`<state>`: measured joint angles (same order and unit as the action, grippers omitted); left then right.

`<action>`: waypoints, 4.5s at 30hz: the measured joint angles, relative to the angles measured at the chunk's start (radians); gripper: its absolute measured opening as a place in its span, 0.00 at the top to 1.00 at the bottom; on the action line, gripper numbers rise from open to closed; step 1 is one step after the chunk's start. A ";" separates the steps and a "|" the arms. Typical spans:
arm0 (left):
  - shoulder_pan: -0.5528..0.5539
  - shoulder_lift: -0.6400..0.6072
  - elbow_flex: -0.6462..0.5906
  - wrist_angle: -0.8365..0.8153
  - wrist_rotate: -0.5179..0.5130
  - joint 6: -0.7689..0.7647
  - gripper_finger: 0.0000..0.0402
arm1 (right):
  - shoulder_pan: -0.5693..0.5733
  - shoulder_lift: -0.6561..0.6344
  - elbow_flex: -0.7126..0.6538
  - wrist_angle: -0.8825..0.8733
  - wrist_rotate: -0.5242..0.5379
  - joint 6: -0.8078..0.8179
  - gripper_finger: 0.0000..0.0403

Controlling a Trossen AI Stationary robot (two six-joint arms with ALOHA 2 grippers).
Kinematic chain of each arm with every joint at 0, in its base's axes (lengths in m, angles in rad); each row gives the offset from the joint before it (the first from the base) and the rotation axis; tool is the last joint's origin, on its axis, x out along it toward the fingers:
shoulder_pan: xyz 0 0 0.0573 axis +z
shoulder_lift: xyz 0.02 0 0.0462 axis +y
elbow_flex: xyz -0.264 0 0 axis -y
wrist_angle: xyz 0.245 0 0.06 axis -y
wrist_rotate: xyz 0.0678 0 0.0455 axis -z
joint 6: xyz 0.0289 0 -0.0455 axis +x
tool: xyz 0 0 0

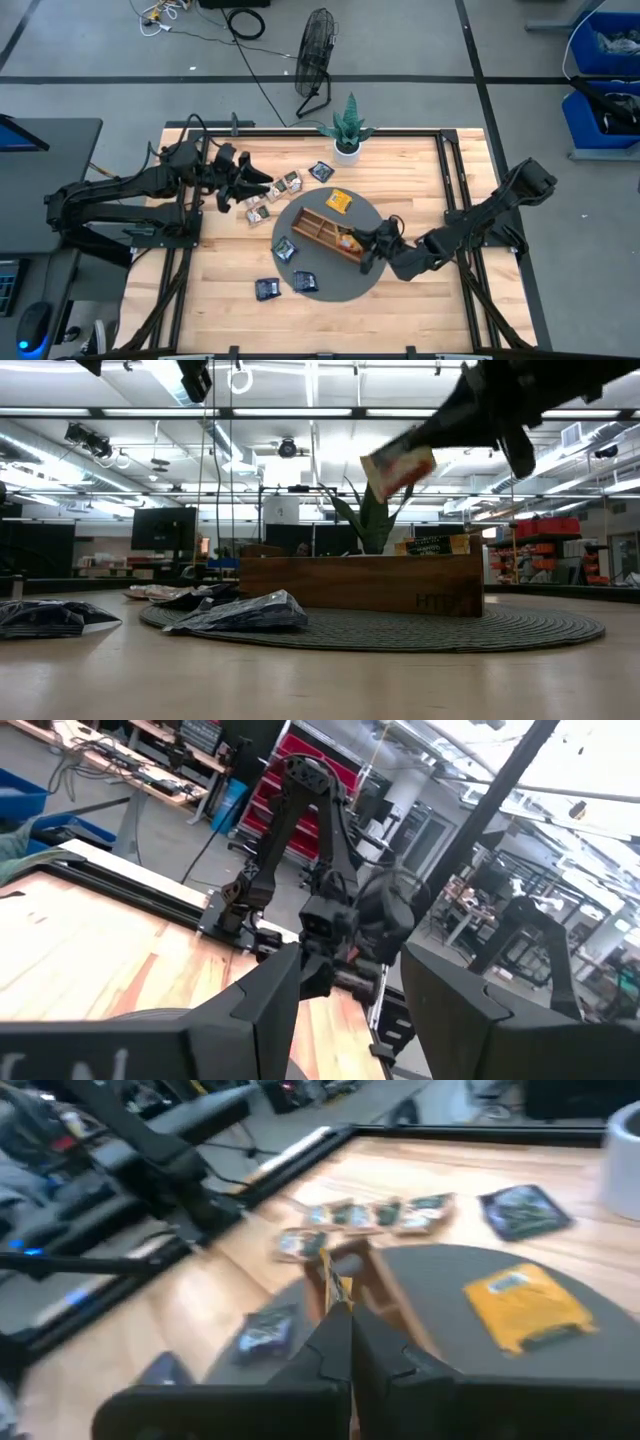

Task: Pick & Place Tea
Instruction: Put the yellow tea bag into the right section of the wooden organizer

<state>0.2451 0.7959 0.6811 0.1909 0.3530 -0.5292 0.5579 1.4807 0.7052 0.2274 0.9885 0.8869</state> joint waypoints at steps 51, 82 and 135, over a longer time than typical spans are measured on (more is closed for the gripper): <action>0.000 0.000 0.000 0.000 -0.116 -0.070 0.55 | -0.045 0.002 -0.080 -0.140 -0.114 0.148 0.71; 0.000 0.000 0.000 -0.006 -0.115 -0.034 0.55 | -0.457 -0.173 0.173 -0.698 -1.051 0.144 0.61; 0.000 0.002 0.000 -0.056 -0.115 -0.034 0.55 | -0.202 -0.035 0.158 -0.614 -0.568 -0.084 1.00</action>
<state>0.2451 0.7982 0.6811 0.1352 0.2379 -0.5629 0.3560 1.4456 0.8631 -0.3863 0.4206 0.8028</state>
